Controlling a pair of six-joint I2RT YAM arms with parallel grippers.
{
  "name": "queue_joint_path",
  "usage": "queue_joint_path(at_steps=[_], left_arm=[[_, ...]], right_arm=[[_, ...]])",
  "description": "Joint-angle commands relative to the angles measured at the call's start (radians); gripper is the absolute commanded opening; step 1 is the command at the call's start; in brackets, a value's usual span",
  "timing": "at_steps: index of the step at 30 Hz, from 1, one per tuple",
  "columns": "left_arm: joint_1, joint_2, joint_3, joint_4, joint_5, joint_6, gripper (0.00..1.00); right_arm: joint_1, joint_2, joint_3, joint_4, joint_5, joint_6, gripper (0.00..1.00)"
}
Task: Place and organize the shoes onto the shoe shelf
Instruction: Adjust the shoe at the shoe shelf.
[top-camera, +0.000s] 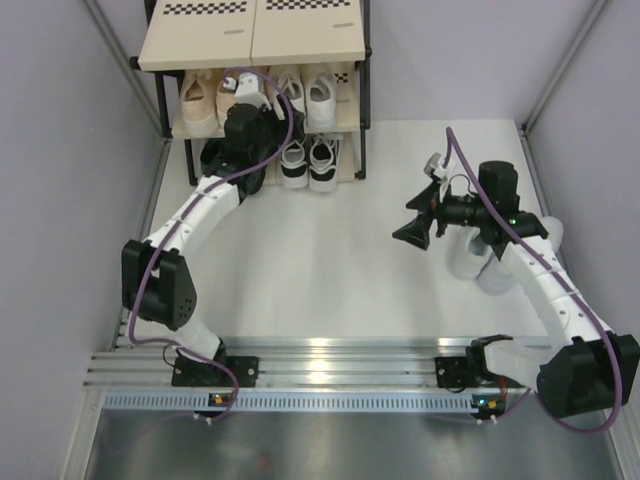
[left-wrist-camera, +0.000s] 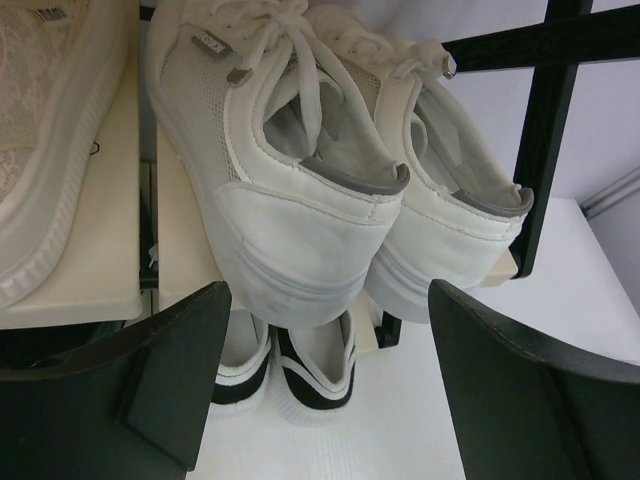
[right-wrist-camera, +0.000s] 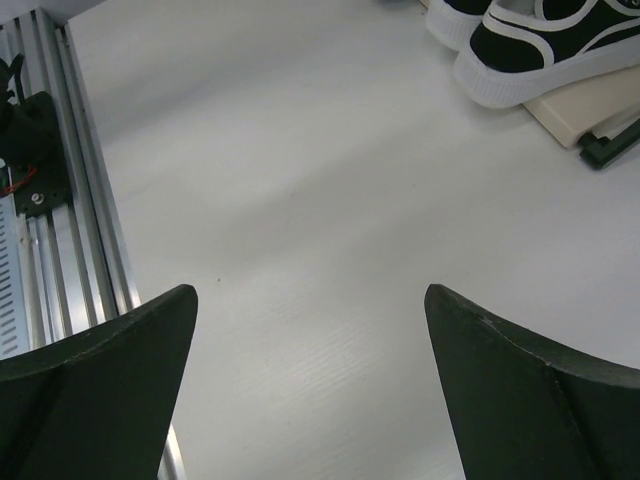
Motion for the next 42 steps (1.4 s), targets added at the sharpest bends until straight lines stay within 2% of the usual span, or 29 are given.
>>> queue_joint_path(at_steps=[1, 12, 14, 19, 22, 26, 29, 34, 38, 39, 42], left_arm=[[-0.005, 0.026, 0.042, 0.106, -0.033, 0.044, 0.85], [-0.005, 0.1, 0.083, 0.11, -0.013, 0.098, 0.81], [-0.005, 0.103, 0.086, 0.11, -0.009, 0.11, 0.78], [-0.004, 0.115, 0.094, 0.112, 0.033, 0.125, 0.57], [-0.005, 0.117, 0.094, 0.112, 0.053, 0.13, 0.49], [-0.004, 0.119, 0.089, 0.114, 0.07, 0.138, 0.45], [-0.003, 0.109, 0.088, 0.103, 0.135, 0.15, 0.42], [-0.003, 0.102, 0.082, 0.089, 0.174, 0.17, 0.41], [-0.003, 0.096, 0.082, 0.078, 0.159, 0.168, 0.5], [-0.002, 0.094, 0.08, 0.078, 0.151, 0.165, 0.55], [-0.002, 0.083, 0.074, 0.075, 0.129, 0.158, 0.63]], right_arm=[[-0.015, -0.031, -0.003, 0.038, -0.041, -0.032, 0.95], [-0.029, -0.028, -0.003, 0.035, -0.058, -0.035, 0.95], [-0.032, -0.026, -0.003, 0.032, -0.061, -0.035, 0.95], [-0.034, -0.023, -0.002, 0.032, -0.066, -0.035, 0.94], [-0.034, -0.023, -0.002, 0.032, -0.069, -0.035, 0.94], [-0.038, -0.02, -0.002, 0.032, -0.07, -0.036, 0.94], [-0.041, -0.022, -0.003, 0.03, -0.073, -0.036, 0.94], [-0.048, -0.023, -0.003, 0.028, -0.076, -0.036, 0.93], [-0.048, -0.023, -0.003, 0.028, -0.076, -0.036, 0.93], [-0.049, -0.023, -0.003, 0.027, -0.076, -0.036, 0.93], [-0.052, -0.025, -0.003, 0.028, -0.075, -0.038, 0.93]])
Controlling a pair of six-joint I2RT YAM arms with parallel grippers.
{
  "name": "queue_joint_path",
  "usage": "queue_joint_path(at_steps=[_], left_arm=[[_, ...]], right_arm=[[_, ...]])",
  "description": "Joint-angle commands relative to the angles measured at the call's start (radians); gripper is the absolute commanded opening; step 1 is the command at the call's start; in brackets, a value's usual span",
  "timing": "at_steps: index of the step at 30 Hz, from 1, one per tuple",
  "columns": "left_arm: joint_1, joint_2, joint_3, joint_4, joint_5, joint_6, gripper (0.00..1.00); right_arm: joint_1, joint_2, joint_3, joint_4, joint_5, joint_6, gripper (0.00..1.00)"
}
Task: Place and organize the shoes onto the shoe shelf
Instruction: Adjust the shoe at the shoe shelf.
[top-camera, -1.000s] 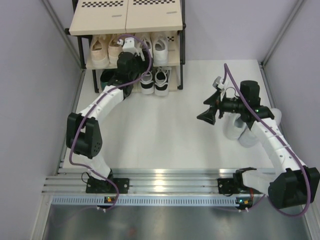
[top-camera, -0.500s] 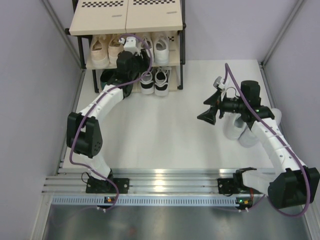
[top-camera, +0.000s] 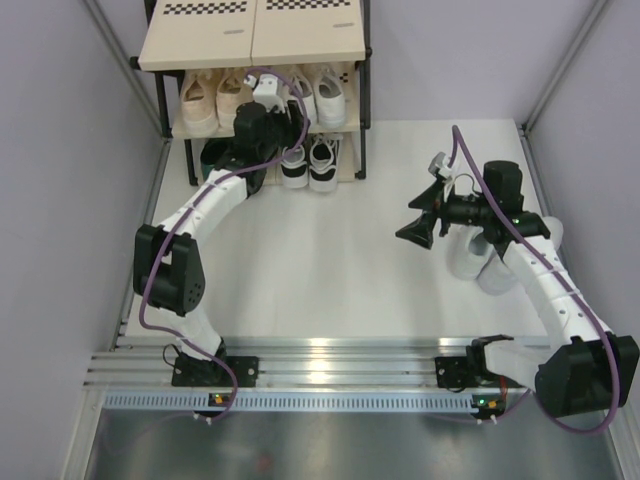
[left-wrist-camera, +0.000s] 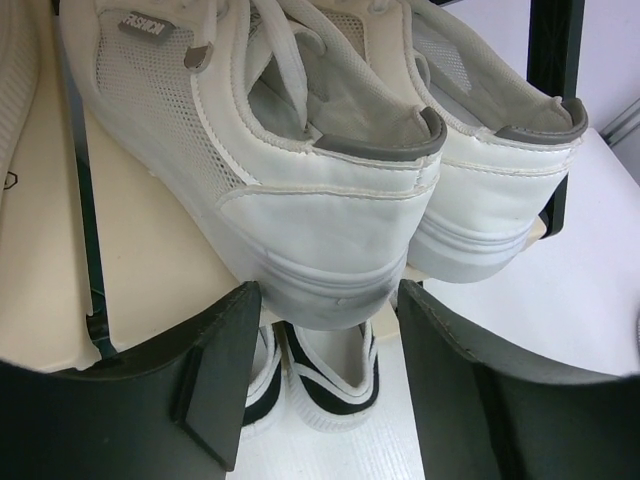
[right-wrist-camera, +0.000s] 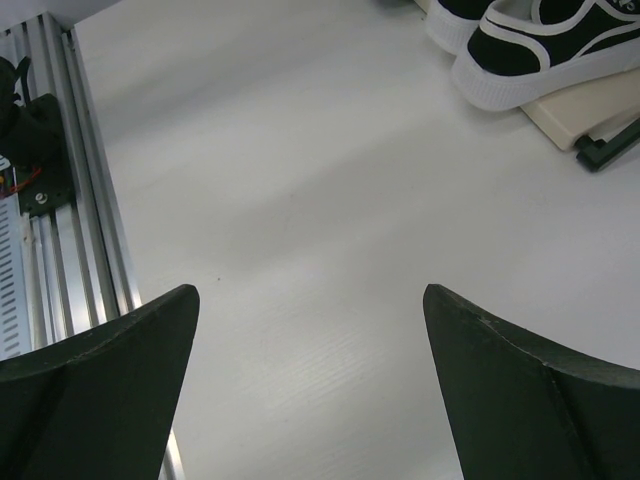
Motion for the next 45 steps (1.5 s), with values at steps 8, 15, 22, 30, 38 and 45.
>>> queue_joint_path(at_steps=[8, 15, 22, 30, 38, 45], left_arm=[[-0.007, -0.12, -0.017, 0.054, -0.037, -0.074, 0.78], [-0.007, -0.128, -0.037, 0.092, -0.112, -0.183, 0.83], [-0.007, -0.034, 0.035, 0.092, -0.147, -0.173, 0.83], [-0.009, 0.037, 0.077, 0.092, -0.124, -0.162, 0.84], [-0.027, 0.077, 0.113, 0.095, -0.178, -0.131, 0.85], [-0.038, 0.1, 0.121, 0.093, -0.253, -0.102, 0.74]], right_arm=[[-0.03, -0.027, 0.0, 0.028, -0.033, -0.024, 0.93], [-0.034, -0.024, 0.002, 0.029, -0.033, -0.023, 0.93], [-0.043, -0.027, 0.0, 0.031, -0.033, -0.02, 0.93], [-0.05, -0.023, 0.0, 0.029, -0.036, -0.021, 0.93], [-0.05, -0.016, 0.0, 0.031, -0.036, -0.021, 0.93], [-0.057, -0.02, -0.001, 0.031, -0.036, -0.018, 0.93]])
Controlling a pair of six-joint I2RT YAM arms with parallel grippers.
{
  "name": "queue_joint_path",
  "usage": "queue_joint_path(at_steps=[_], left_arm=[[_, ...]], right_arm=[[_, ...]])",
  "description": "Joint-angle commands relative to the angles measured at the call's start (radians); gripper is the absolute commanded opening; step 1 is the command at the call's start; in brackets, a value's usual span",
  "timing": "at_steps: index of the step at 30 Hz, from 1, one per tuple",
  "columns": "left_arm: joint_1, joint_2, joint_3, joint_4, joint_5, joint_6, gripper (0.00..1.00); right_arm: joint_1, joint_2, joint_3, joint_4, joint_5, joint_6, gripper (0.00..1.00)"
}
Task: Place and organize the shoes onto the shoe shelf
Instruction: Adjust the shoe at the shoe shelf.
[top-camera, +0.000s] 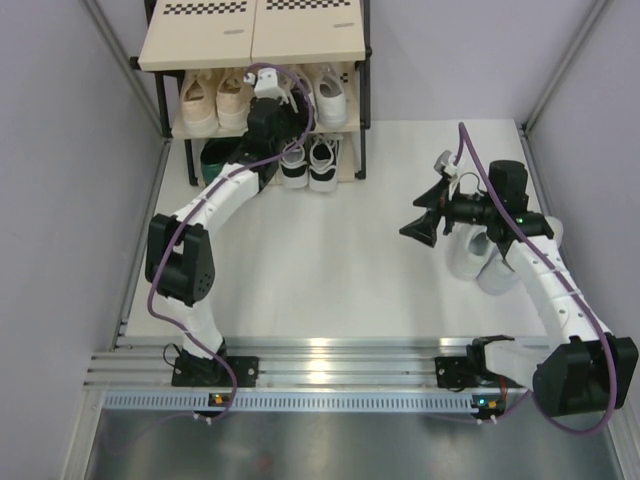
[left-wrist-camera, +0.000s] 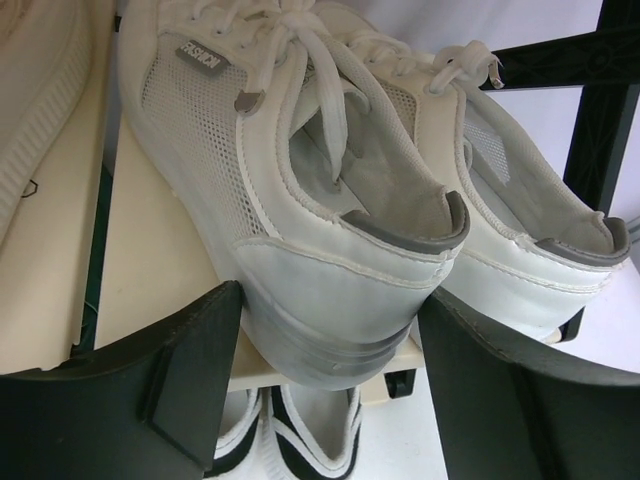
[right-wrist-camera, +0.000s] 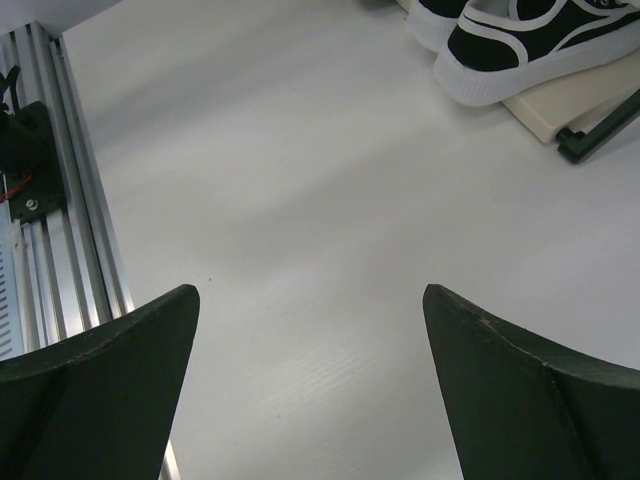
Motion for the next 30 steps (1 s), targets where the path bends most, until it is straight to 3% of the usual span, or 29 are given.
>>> queue_joint_path(at_steps=[1, 7, 9, 30], left_arm=[[-0.002, -0.005, 0.022, 0.05, -0.048, 0.038, 0.72], [0.0, -0.057, -0.038, 0.06, -0.025, 0.091, 0.49], [0.0, -0.07, -0.047, 0.06, -0.025, 0.104, 0.47], [0.032, -0.176, -0.122, 0.024, 0.012, 0.144, 0.46]], right_arm=[[-0.019, -0.021, -0.001, 0.03, -0.028, -0.018, 0.93], [-0.02, -0.016, -0.001, 0.031, -0.034, -0.019, 0.93], [-0.02, -0.018, -0.003, 0.031, -0.034, -0.019, 0.93], [-0.03, -0.024, -0.006, 0.036, -0.04, -0.016, 0.93]])
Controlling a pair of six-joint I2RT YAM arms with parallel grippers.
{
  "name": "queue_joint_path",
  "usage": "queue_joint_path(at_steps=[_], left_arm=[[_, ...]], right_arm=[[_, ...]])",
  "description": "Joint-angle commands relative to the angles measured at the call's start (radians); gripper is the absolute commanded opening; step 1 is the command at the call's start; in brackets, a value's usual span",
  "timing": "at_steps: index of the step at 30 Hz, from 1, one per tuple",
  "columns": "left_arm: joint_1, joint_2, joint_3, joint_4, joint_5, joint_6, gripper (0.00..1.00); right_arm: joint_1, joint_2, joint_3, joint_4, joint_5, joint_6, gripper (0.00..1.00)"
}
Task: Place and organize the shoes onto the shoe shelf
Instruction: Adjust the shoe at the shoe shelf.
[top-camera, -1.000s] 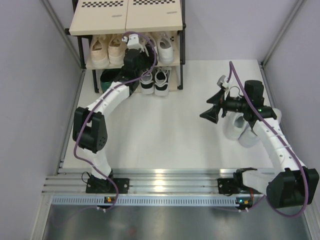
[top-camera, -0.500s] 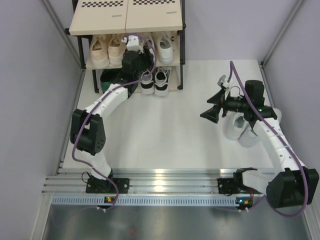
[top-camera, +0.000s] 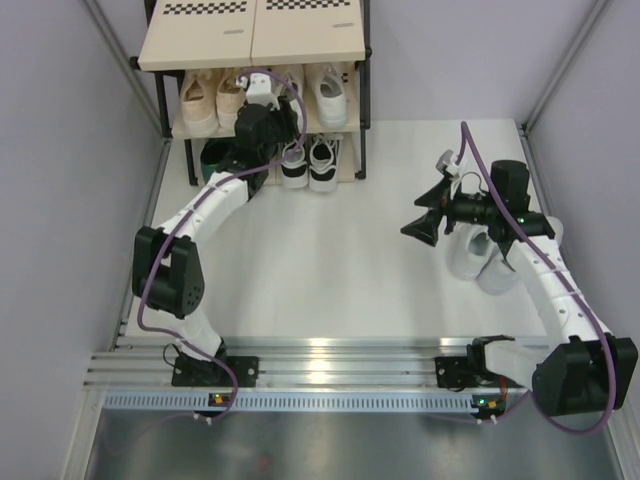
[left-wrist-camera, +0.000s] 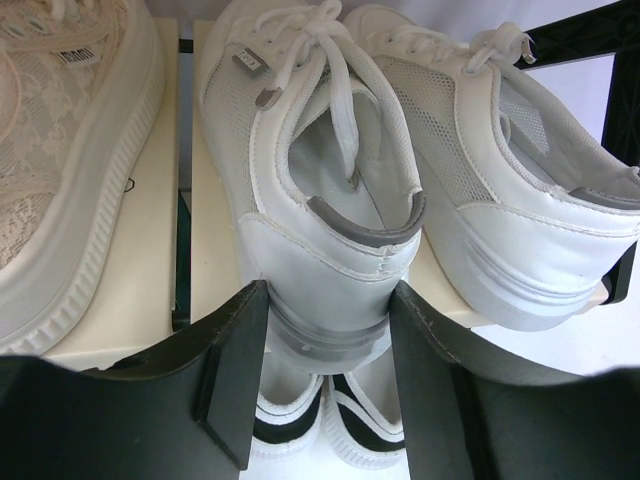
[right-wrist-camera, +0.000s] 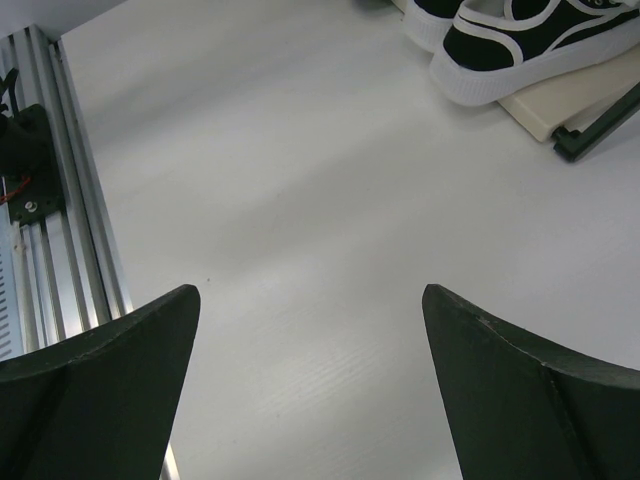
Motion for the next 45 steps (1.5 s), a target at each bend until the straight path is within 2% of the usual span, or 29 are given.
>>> queue_joint_path(at_steps=[1, 9, 13, 18, 21, 25, 32, 36, 40, 45], left_arm=[[0.012, -0.066, -0.011, 0.011, 0.033, 0.015, 0.46], [0.039, -0.078, -0.026, -0.018, 0.158, 0.031, 0.4], [0.049, -0.083, -0.026, -0.032, 0.231, 0.035, 0.4], [0.053, -0.07, -0.014, -0.04, 0.251, 0.022, 0.41], [0.053, -0.069, -0.014, -0.04, 0.259, 0.012, 0.47], [0.053, -0.078, -0.016, -0.038, 0.256, -0.009, 0.63], [0.053, -0.147, -0.019, -0.034, 0.239, -0.047, 0.86], [0.055, -0.214, -0.019, -0.061, 0.254, -0.058, 0.89], [0.053, -0.308, -0.066, -0.127, 0.267, -0.06, 0.9], [0.053, -0.534, -0.286, -0.246, 0.288, -0.057, 0.92]], right_arm=[[-0.017, -0.024, -0.006, 0.035, -0.033, -0.017, 0.93], [-0.018, -0.027, -0.006, 0.034, -0.034, -0.015, 0.93], [-0.018, -0.027, -0.006, 0.035, -0.034, -0.017, 0.93], [-0.018, -0.027, -0.006, 0.035, -0.034, -0.018, 0.93], [-0.022, -0.027, -0.006, 0.035, -0.034, -0.018, 0.93], [-0.022, -0.027, -0.006, 0.034, -0.034, -0.017, 0.93], [-0.023, -0.029, -0.006, 0.032, -0.031, -0.024, 0.93], [-0.017, -0.024, 0.005, 0.028, -0.007, -0.04, 0.93], [0.029, 0.008, 0.118, 0.02, 0.062, -0.049, 0.93], [0.179, 0.154, 0.35, 0.023, 0.317, -0.018, 0.93]])
